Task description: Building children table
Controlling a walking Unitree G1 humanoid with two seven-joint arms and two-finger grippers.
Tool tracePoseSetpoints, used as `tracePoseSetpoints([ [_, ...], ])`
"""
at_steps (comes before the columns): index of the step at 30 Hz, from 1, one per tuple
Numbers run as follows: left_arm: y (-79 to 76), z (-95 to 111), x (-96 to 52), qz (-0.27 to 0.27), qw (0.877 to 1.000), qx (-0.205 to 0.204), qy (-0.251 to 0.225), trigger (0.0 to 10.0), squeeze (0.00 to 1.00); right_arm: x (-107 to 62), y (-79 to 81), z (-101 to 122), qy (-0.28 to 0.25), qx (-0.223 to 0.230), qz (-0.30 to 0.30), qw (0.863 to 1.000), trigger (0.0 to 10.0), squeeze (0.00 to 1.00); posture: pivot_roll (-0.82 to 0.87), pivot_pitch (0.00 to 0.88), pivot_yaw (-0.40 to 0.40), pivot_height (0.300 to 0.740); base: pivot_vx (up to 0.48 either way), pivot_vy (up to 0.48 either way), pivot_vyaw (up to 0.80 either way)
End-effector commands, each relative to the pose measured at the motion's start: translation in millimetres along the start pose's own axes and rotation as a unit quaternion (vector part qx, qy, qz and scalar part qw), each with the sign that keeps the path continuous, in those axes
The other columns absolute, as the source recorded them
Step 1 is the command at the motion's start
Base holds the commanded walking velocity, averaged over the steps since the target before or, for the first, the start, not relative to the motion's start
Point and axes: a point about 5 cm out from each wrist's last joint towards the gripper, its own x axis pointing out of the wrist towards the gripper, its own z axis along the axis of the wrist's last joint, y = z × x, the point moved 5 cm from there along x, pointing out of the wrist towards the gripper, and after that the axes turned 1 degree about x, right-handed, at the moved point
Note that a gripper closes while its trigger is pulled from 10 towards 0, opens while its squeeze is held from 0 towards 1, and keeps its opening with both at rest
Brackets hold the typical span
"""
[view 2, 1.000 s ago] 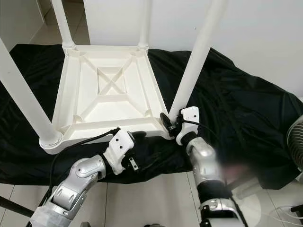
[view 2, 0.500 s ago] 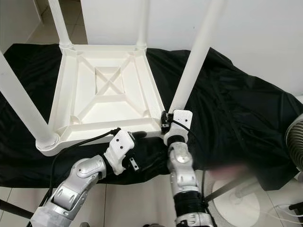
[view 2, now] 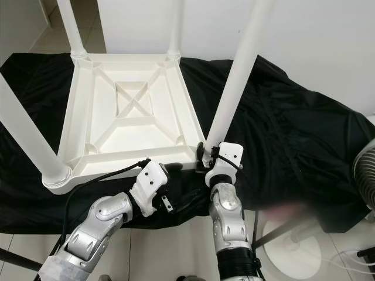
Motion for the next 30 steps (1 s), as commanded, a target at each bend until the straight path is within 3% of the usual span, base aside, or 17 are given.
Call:
tracePoseSetpoints([
  [1, -0.9, -1.7, -0.8, 0.008, 1.000, 0.002, 0.001, 10.0, 0.00, -6.6, -3.7, -3.0, 0.000, -0.007, -0.001, 1.000, 10.0, 1.00, -0.02, 0.084, -0.090, 0.740, 0.000, 0.000, 0.00],
  [6, -0.1, -1.8, -3.7, 0.010, 1.000, 0.002, 0.002, 10.0, 0.00, -20.4, -9.0, 1.3, -0.023, -0.017, 0.021, 0.999, 10.0, 1.00, -0.02, 0.090, -0.085, 0.740, 0.000, 0.000, 0.00],
  [7, 0.0, -2.3, -5.2, 0.010, 1.000, 0.001, 0.004, 10.0, 0.00, -26.9, -8.4, 3.4, -0.031, -0.013, 0.037, 0.999, 10.0, 0.00, -0.02, 0.091, -0.083, 0.740, 0.000, 0.000, 0.00],
  [17, 6.8, 4.1, -19.7, 0.012, 1.000, -0.021, -0.010, 10.0, 0.00, -66.3, 3.9, 2.6, -0.026, 0.015, 0.144, 0.989, 10.0, 0.00, -0.03, 0.103, -0.067, 0.740, 0.000, 0.000, 0.00],
  [25, 10.1, 6.6, -25.2, 0.014, 1.000, -0.020, -0.012, 10.0, 0.00, -74.5, 13.6, -2.1, -0.011, 0.017, 0.192, 0.981, 10.0, 0.00, -0.03, 0.105, -0.062, 0.740, 0.000, 0.000, 0.00],
  [26, 10.5, 7.7, -29.2, 0.012, 1.000, -0.017, -0.010, 10.0, 0.00, -75.4, 20.9, -3.8, -0.003, 0.020, 0.222, 0.975, 10.0, 0.00, -0.03, 0.105, -0.061, 0.740, 0.000, 0.000, 0.00],
  [30, 11.7, 6.3, -36.2, 0.009, 1.000, -0.014, -0.002, 10.0, 0.00, -74.1, 27.2, -3.5, 0.001, 0.023, 0.251, 0.968, 10.0, 0.00, -0.01, 0.104, -0.064, 0.740, 0.000, 0.000, 0.00],
])
